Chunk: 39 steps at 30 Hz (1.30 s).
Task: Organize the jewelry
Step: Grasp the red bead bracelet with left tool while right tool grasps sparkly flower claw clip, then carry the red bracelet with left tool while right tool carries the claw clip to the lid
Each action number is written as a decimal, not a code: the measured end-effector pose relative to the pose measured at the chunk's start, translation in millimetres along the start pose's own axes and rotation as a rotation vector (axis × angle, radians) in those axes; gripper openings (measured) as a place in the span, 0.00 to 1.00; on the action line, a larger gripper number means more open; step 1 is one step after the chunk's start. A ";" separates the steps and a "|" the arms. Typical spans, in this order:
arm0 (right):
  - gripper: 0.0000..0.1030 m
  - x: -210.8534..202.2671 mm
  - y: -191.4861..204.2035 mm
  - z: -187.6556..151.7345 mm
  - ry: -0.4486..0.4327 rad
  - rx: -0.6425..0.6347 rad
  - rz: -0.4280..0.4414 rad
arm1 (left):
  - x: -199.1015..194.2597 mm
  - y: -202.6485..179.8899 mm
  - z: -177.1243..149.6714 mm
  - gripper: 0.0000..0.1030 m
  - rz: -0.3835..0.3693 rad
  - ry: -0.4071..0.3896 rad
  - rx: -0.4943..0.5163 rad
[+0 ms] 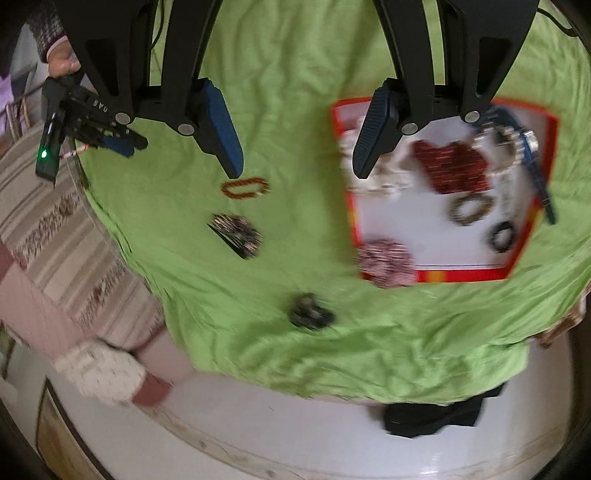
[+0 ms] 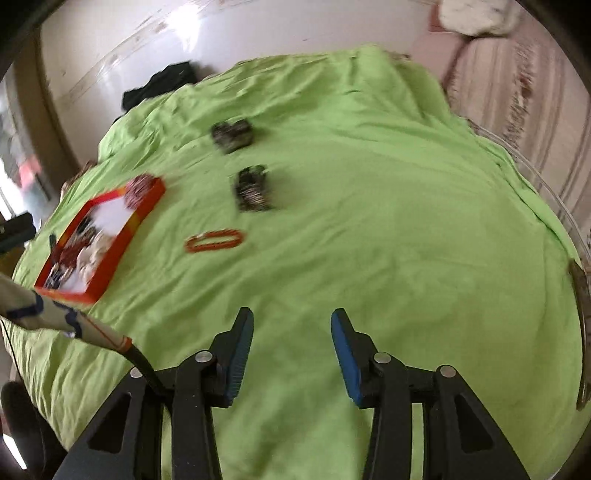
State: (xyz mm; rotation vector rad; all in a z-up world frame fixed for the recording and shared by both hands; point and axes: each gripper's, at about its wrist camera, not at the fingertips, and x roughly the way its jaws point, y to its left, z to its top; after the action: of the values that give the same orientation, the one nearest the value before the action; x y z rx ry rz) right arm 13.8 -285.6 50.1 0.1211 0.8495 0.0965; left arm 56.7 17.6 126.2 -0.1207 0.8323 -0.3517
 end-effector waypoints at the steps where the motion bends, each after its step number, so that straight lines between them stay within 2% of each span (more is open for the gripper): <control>1: 0.49 1.7 -3.2 0.4 0.001 0.008 0.006 | 10.3 -7.6 0.3 0.59 -0.004 0.018 0.011; 4: 0.49 10.7 -9.4 6.1 0.011 0.007 0.023 | 48.1 -27.0 0.7 0.58 -0.042 0.097 0.027; 6: 0.49 18.1 -7.5 15.4 0.013 -0.004 0.038 | 76.5 -35.4 1.9 0.46 -0.061 0.142 0.029; 9: 0.49 27.4 -4.9 36.3 -0.003 -0.017 0.065 | 114.1 -45.6 4.3 0.38 -0.063 0.188 0.051; 12: 0.49 39.8 0.1 62.2 -0.018 -0.022 0.097 | 145.3 -48.8 7.4 0.37 -0.037 0.215 0.059; 16: 0.49 65.6 6.6 98.3 -0.019 -0.028 0.126 | 174.0 -46.0 11.8 0.37 -0.048 0.239 0.049; 21: 0.49 113.9 10.2 136.9 0.047 0.025 0.197 | 196.0 -38.6 13.3 0.37 -0.090 0.259 0.023; 25: 0.49 146.9 20.9 147.9 0.094 0.000 0.187 | 201.2 -38.0 11.9 0.37 -0.120 0.252 0.031; 28: 0.40 170.1 24.3 150.6 0.134 -0.011 0.162 | 202.8 -37.8 11.1 0.37 -0.144 0.246 0.032; 31: 0.24 184.2 21.8 149.3 0.163 0.003 0.155 | 200.8 -43.2 8.0 0.35 -0.145 0.238 0.061; 32: 0.12 187.1 19.9 148.1 0.170 0.016 0.164 | 200.3 -45.0 7.2 0.18 -0.152 0.240 0.064; 33: 0.07 186.7 17.0 147.2 0.171 0.038 0.179 | 200.5 -44.7 6.5 0.06 -0.164 0.251 0.059; 39: 0.04 145.9 -0.6 147.2 0.088 0.092 0.140 | 175.3 -50.0 8.3 0.07 -0.216 0.216 0.031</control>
State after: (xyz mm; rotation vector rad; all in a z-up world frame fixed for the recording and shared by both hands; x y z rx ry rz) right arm 220.5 -276.8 38.0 0.2643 0.9328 0.1950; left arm 158.6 -91.1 20.8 -0.1461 1.0304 -0.5877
